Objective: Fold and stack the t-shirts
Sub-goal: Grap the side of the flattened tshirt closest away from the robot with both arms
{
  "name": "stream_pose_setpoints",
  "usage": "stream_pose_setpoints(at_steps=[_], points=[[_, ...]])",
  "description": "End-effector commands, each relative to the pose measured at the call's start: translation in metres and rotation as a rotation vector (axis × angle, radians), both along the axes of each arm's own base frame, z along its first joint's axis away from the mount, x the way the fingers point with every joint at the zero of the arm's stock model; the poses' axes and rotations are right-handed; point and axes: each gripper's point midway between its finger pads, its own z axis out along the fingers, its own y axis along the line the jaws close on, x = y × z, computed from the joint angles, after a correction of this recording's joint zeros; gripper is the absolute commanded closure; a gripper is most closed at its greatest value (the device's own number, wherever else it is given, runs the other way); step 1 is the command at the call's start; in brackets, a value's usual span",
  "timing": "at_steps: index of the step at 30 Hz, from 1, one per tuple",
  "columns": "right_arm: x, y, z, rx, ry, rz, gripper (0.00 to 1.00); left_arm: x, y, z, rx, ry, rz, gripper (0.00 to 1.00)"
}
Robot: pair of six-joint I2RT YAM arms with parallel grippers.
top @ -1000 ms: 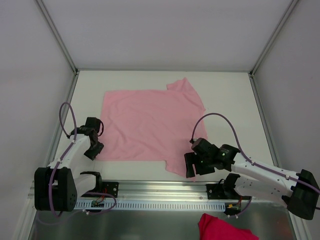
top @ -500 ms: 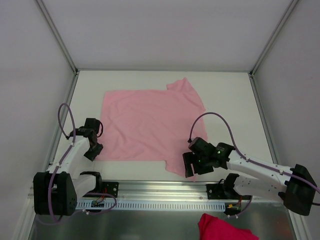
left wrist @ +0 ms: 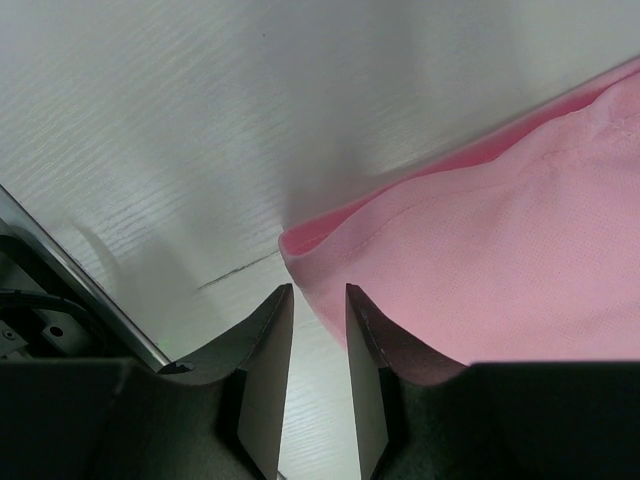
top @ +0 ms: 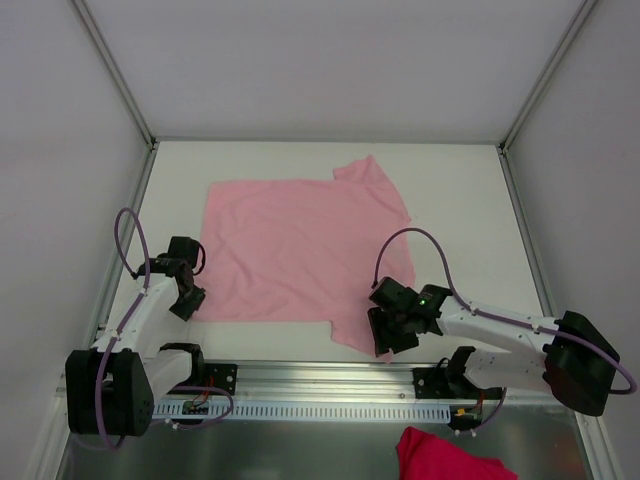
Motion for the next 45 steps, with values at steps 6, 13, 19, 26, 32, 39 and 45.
stream_pose_setpoints(at_steps=[6,13,19,26,32,39,45], points=[[0.0,-0.002,-0.005,-0.006,-0.009,-0.02,0.62,-0.003,-0.001,0.004,-0.01,0.0,0.002,0.77],[0.003,0.0,-0.004,-0.011,-0.014,-0.006,0.75,-0.002,-0.003,0.002,-0.022,0.0,0.003,1.0],[0.005,0.002,-0.005,-0.024,-0.009,0.008,0.99,0.003,-0.003,0.004,-0.022,-0.007,0.0,1.0],[0.009,0.008,-0.002,-0.024,-0.011,0.026,0.99,0.011,-0.004,0.006,-0.026,-0.018,-0.009,1.0],[0.017,0.017,0.002,-0.022,-0.025,0.051,0.99,0.035,-0.012,0.012,-0.065,-0.094,-0.057,1.0],[0.04,0.027,0.02,-0.021,-0.123,0.071,0.99,0.053,-0.017,0.026,-0.091,-0.143,-0.115,0.93],[0.038,0.029,0.014,-0.011,-0.108,0.049,0.99,0.037,-0.011,0.033,-0.06,-0.089,-0.092,0.33]])
